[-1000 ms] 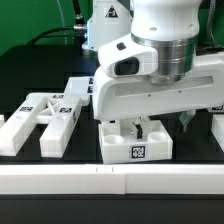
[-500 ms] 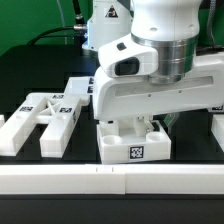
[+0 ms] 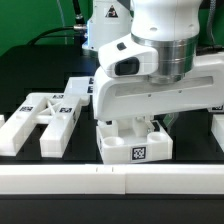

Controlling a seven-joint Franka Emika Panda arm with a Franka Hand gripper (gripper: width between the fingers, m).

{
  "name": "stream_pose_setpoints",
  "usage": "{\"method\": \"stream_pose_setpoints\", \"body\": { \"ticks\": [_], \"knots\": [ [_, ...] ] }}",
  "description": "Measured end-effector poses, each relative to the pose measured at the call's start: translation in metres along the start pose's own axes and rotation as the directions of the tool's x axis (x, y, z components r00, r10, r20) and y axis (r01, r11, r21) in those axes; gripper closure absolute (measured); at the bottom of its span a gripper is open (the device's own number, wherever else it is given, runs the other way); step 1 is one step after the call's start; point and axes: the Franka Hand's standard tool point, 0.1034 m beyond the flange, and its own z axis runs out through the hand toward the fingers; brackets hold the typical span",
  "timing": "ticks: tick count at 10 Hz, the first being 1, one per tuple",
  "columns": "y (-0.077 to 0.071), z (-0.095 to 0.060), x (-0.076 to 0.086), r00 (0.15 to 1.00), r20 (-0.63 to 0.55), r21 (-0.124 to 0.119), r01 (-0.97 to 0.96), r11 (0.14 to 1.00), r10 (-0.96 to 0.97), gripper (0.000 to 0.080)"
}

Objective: Assemble chair

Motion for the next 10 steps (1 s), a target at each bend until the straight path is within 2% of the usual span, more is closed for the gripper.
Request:
{"method": "stream_pose_setpoints", "body": {
  "ticks": [1,3,4,7,10],
  "knots": [
    [-0.002,0.0,0.0,0.999,0.0,0.002,-0.033,0.999,0.033,0.0766],
    [-0.021,0.001,0.005,0.992,-0.004,0.008,-0.123,0.992,0.123,0.0765],
    [-0.029,0.0,0.013,0.987,-0.012,0.01,-0.158,0.987,0.158,0.0765],
    [-0.044,-0.004,0.051,0.975,-0.056,0.03,-0.214,0.976,0.215,0.0765],
    [-0.056,-0.006,0.072,0.972,-0.057,0.034,-0.226,0.974,0.228,0.0765]
  ]
}}
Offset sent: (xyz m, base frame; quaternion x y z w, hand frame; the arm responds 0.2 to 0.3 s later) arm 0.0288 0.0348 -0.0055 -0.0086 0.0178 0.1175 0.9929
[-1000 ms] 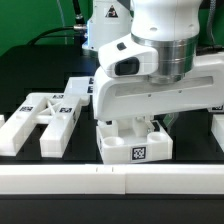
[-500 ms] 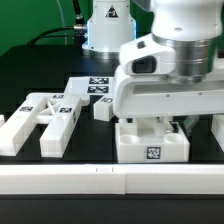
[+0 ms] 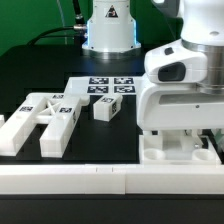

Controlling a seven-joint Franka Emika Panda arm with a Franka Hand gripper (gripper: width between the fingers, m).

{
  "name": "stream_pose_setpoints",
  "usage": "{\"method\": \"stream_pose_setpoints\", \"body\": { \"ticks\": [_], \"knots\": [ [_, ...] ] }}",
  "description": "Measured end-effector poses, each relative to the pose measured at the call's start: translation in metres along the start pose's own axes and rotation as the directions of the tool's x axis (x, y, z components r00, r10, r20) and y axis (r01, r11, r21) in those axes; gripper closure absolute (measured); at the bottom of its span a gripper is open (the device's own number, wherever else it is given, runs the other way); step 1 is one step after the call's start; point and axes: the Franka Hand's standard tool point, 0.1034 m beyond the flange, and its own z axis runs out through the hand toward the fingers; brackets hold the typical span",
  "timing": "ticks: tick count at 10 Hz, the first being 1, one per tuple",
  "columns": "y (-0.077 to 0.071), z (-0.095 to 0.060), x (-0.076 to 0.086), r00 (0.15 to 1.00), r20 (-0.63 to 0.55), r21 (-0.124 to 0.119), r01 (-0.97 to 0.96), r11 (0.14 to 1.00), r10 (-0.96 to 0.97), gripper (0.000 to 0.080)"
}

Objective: Assemble chair

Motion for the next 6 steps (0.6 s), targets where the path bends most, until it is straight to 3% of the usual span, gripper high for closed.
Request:
{"method": "stream_pose_setpoints", "body": {
  "ticks": [4,6],
  "knots": [
    [-0.0051,0.0,0.0002,0.999,0.047,-0.011,-0.002,1.0,0.003,0.0765],
    [0.0013,0.0006,0.0008,0.999,0.047,-0.018,-0.007,1.0,0.008,0.0754]
  ]
}}
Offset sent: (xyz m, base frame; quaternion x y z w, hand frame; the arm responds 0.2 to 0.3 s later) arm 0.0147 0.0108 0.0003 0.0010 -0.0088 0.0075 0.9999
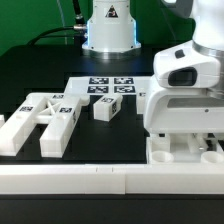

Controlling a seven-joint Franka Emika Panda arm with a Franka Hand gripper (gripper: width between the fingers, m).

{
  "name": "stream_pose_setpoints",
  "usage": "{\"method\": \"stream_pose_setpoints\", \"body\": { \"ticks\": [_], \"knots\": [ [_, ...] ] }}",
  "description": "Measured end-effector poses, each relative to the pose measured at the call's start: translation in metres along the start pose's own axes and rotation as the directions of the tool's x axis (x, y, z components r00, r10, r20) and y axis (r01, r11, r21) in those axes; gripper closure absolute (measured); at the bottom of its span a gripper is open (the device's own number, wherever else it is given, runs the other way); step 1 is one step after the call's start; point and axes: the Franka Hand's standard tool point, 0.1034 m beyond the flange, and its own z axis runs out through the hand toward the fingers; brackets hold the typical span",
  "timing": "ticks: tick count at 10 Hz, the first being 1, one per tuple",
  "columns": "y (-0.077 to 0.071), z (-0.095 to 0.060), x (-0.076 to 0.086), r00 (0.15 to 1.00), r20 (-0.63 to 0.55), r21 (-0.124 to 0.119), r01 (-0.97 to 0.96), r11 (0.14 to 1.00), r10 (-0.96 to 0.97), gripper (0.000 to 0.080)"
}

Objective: Assemble chair

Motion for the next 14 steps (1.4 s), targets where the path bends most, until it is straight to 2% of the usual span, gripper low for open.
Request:
{"method": "stream_pose_setpoints", "body": {
  "ticks": [1,2,3,4,5,6,8,10,13,14],
  "knots": [
    [0.006,0.001,0.001,1.0,0.0,-0.007,-0.006,1.0,0.006,0.0527],
    [0.012,0.0,0.001,1.0,0.0,-0.014,-0.01,1.0,0.01,0.0527],
    [0.017,-0.003,-0.001,1.0,-0.001,-0.021,-0.013,1.0,0.013,0.0346],
    [0.021,-0.01,-0.005,1.0,-0.005,-0.024,-0.016,1.0,0.016,0.0221],
    [0.021,-0.018,-0.009,1.0,-0.006,-0.02,-0.018,1.0,0.017,0.0221],
    [0.019,-0.029,-0.012,1.0,-0.014,-0.017,-0.008,1.0,0.007,0.0163],
    [0.021,-0.044,-0.022,1.0,-0.016,-0.017,0.011,1.0,-0.011,0.0154],
    [0.016,-0.052,-0.031,1.0,-0.011,-0.019,0.007,1.0,-0.007,0.0151],
    [0.017,-0.051,-0.031,1.0,-0.016,-0.018,0.01,1.0,-0.01,0.0151],
    [0.02,-0.05,-0.045,1.0,-0.012,-0.019,0.007,1.0,-0.008,0.0151]
  ]
}}
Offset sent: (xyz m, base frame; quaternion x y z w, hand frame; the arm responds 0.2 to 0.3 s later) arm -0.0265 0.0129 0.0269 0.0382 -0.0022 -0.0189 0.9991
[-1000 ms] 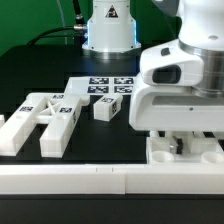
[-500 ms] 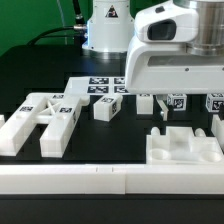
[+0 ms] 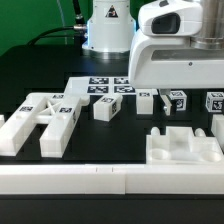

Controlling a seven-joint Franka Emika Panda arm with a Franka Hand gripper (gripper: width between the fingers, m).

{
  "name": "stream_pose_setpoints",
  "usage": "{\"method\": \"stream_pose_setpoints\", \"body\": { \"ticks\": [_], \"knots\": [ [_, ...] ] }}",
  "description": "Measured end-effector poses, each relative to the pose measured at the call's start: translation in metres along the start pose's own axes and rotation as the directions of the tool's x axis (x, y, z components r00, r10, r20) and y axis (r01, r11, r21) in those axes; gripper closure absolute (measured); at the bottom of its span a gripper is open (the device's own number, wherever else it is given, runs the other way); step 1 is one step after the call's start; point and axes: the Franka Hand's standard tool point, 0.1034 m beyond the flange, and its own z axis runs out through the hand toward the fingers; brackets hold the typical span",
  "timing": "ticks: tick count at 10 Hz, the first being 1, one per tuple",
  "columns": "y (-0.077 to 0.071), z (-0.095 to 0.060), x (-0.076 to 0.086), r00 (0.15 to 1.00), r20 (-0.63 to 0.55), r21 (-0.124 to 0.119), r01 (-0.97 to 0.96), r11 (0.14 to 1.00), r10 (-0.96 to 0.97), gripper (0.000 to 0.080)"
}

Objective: Assemble chair

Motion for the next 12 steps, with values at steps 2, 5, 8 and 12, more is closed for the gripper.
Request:
{"method": "stream_pose_setpoints", "body": {
  "ticks": [2,5,8,12],
  "knots": [
    [0.009,0.0,-0.047,1.0,0.024,-0.009,0.006,1.0,-0.006,0.0151],
    [0.044,0.008,-0.089,0.999,0.047,-0.012,0.013,1.0,-0.012,0.0151],
    [0.057,0.008,-0.089,0.998,0.052,-0.018,0.036,0.999,-0.035,0.0151],
    [0.068,0.018,-0.111,0.974,0.224,-0.03,0.045,0.999,-0.037,0.0151]
  ]
}}
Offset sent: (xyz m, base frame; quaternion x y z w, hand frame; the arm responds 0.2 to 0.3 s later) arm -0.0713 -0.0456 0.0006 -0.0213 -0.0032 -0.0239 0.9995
